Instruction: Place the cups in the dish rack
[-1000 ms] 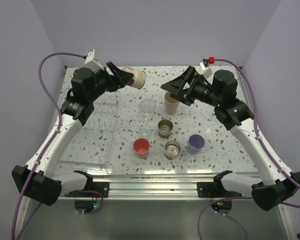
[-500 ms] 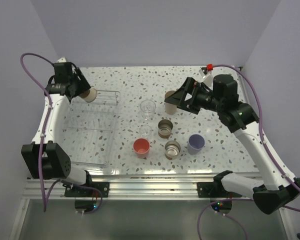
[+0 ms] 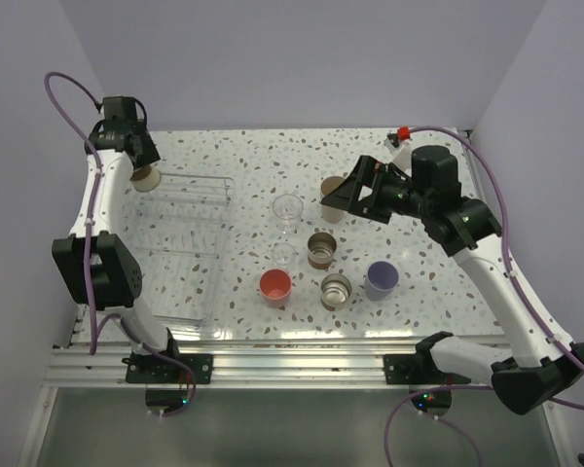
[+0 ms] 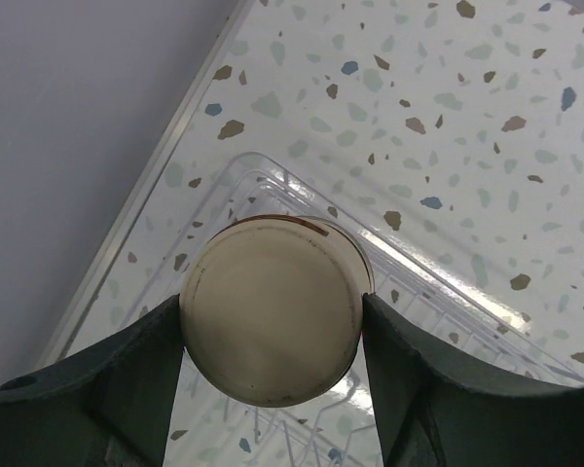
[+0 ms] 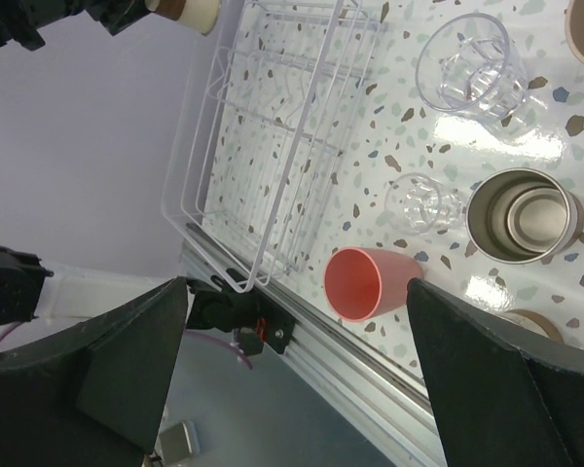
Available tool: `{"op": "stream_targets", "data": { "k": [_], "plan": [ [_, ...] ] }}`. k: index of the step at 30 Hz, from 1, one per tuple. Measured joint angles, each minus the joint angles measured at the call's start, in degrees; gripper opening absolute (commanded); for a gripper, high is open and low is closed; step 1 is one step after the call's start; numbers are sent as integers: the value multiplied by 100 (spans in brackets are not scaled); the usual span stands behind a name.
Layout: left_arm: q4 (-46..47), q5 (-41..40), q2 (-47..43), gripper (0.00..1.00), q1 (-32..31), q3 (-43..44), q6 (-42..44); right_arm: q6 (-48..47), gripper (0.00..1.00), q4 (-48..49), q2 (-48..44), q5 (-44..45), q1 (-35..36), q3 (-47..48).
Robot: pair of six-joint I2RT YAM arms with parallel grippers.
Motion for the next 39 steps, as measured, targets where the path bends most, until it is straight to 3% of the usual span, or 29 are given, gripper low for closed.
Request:
{"op": "stream_targets", "data": {
  "k": [13,33,34,35,39],
  "plan": [
    [-92,-273,350,0,144,-459,306,-297,97,-162,271,55,4,94],
    [162,-413,992,0,223,-435,555,-372,97,-177,468,151,4,96],
    [168,-407,994,2,223,-426,555,-369,96,-177,483,151,4,98],
    [173,-398,999,15,223,-413,557,-369,96,-177,496,151,4,103],
    [240,-319,1014,45,223,-382,605,-365,96,-175,540,153,2,105]
  ]
}}
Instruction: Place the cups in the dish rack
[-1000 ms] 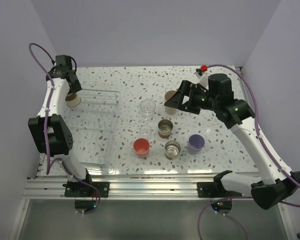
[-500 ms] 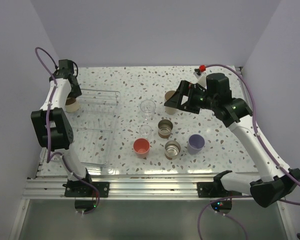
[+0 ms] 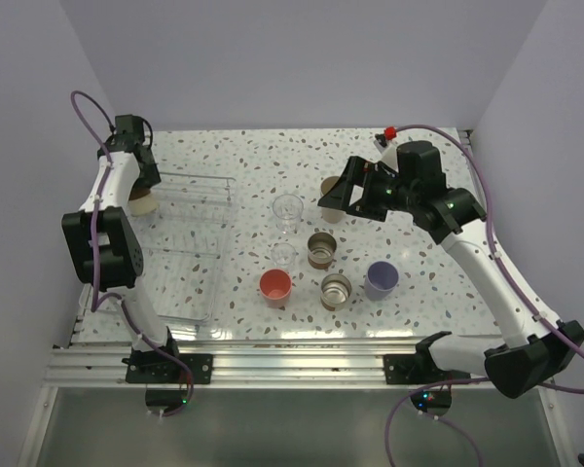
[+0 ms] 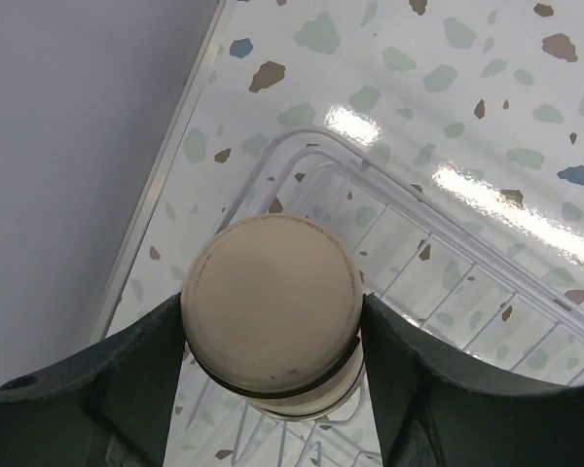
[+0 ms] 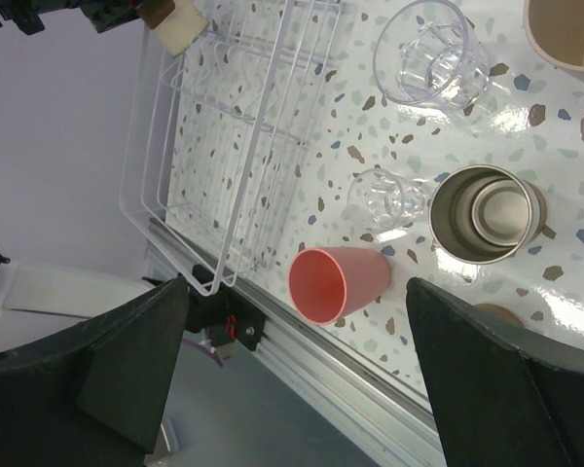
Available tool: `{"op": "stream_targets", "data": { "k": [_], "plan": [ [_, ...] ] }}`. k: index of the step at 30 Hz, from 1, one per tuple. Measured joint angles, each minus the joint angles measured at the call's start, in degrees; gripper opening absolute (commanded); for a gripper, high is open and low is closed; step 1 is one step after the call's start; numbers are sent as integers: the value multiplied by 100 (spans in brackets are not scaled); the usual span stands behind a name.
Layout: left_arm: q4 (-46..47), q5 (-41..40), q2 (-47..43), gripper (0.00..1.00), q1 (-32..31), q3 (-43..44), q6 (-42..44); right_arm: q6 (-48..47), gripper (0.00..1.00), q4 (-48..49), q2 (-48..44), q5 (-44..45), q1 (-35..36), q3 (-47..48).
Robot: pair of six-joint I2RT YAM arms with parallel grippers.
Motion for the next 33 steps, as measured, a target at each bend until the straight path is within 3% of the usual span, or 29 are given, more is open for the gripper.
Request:
{"op": "stream_targets", "data": {
  "k": [1,4,12,13,15,28,33],
  "plan": [
    [20,37,0,55,0,0,31,4,96,0,2,0,0,0],
    [70,160,-7,66,0,0,79,20,96,2,2,0,2,0],
    [367,654,-382,80,-7,-236,140,26,97,7,2,0,2,0],
    [411,726,-476,91,-15,-273,142,28,97,7,2,0,2,0],
    [487,846,-640,98,-28,-358,162,39,97,9,2,2,2,-2],
    [614,1095,-1499,99,-85,-581,122,59,97,2,-219,79,2,-151],
    [564,1231,-1921,98,-85,-581,0,-201,91,-273,-155,315,17,-149]
  ]
}}
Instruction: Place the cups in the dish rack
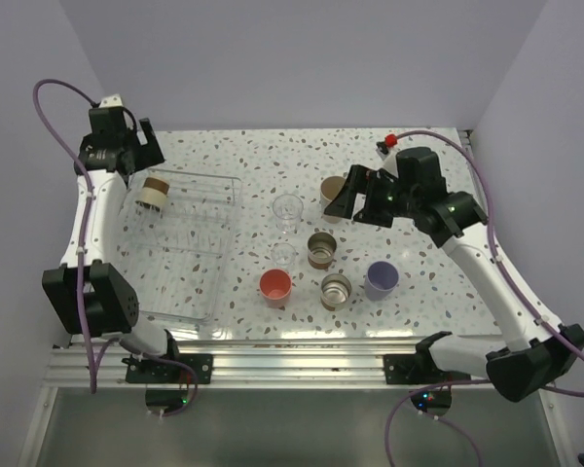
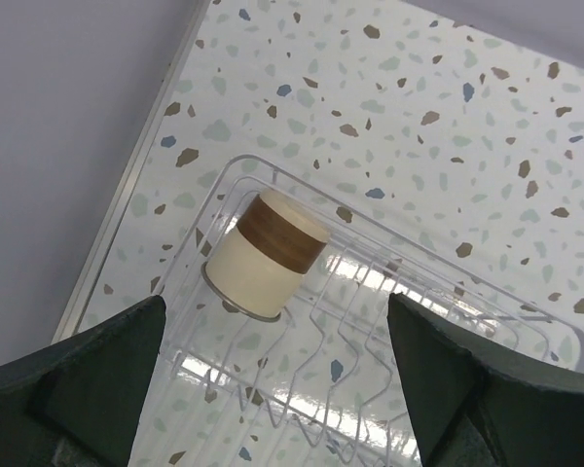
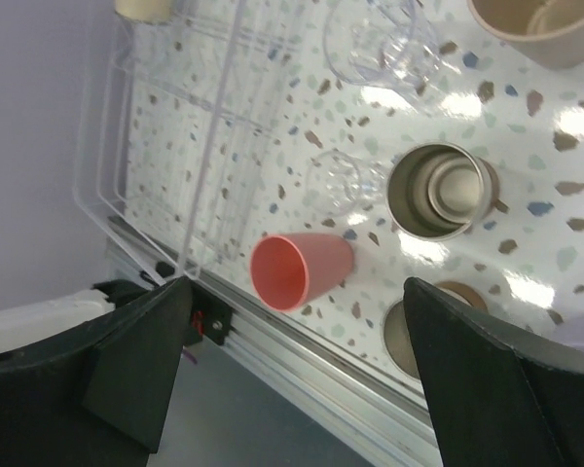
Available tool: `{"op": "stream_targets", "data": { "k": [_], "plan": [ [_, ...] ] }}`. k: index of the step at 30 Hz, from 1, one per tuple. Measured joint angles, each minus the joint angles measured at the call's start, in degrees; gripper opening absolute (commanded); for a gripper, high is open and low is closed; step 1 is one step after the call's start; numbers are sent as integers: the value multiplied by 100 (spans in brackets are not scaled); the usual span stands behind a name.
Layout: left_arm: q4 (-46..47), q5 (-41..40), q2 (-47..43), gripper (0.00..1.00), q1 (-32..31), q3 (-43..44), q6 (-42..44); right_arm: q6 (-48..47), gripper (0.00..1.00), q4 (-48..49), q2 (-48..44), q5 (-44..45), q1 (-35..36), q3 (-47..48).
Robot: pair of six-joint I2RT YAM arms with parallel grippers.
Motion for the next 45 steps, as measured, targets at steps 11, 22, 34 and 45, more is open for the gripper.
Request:
{"op": "stream_targets", "data": {
  "k": [11,22,34,45],
  "plan": [
    [-7,734,-1519,98,-7,-892,-321,-669,78,-916,1110,999,1198,-4],
    [-39,1222,-2509,95,-103,-2127,-654,-820,69,-697,1873,1604,1423,-81],
    [-44,1460,-2647,94,-155,-2463,-855,-964,65,-334,2743,1639,1423,223],
    [13,1510,-2664,93,-155,-2500,-879,-1123,43,-282,3589,1856,1423,595]
  ]
}}
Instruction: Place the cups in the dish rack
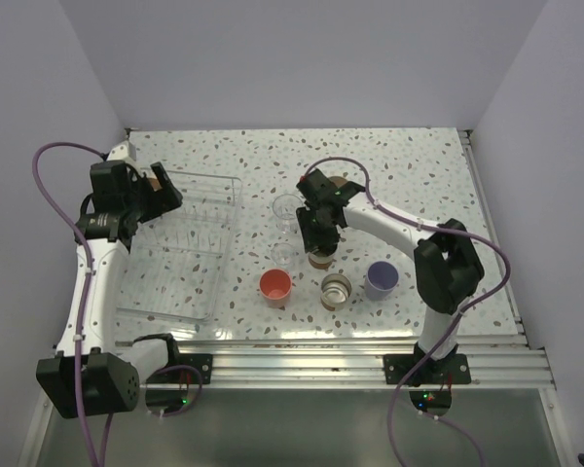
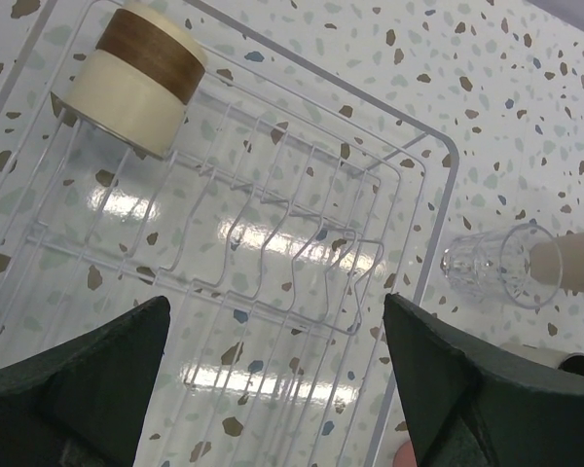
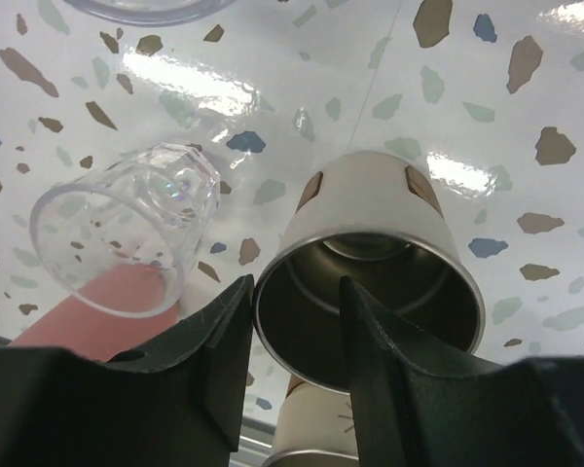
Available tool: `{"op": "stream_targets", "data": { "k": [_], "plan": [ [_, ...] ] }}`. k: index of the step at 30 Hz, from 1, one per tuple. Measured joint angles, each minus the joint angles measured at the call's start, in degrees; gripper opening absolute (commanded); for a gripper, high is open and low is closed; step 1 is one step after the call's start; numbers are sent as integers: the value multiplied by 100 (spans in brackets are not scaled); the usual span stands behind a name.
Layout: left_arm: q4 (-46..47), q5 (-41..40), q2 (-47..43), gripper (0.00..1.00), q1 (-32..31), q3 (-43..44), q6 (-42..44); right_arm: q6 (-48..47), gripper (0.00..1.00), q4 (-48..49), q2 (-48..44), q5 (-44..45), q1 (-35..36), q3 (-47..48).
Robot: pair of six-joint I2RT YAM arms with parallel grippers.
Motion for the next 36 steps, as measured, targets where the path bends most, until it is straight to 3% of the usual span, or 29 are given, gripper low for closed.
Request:
{"op": "stream_targets", "data": {
  "k": [6,9,10,19,26,33,36],
  "plan": [
    [50,24,-79,93,-2,-223,-13,-70,28,-52,133,179,2,39],
    [57,37,-79,93,-2,-254,-37,-116,10,-116,146,260,2,44],
    [68,42,-79,93,-2,-254,-57,-120,0,-144,146,286,2,46],
    [105,197,-81,93,-7,-251,-160,-210,0,-485,144,527,7,323],
    [490,920,-118,95,-103,-229,-446,-203,0,-1005,-317,553,7,997],
    [1958,2435,-247,97,-114,-256,-1408,-15,0,-800,-1370,-120,-24,2070],
    [3283,3171,-297,99,-114,-496,-2240,494,0,-63,-2015,-881,-173,1980]
  ]
}}
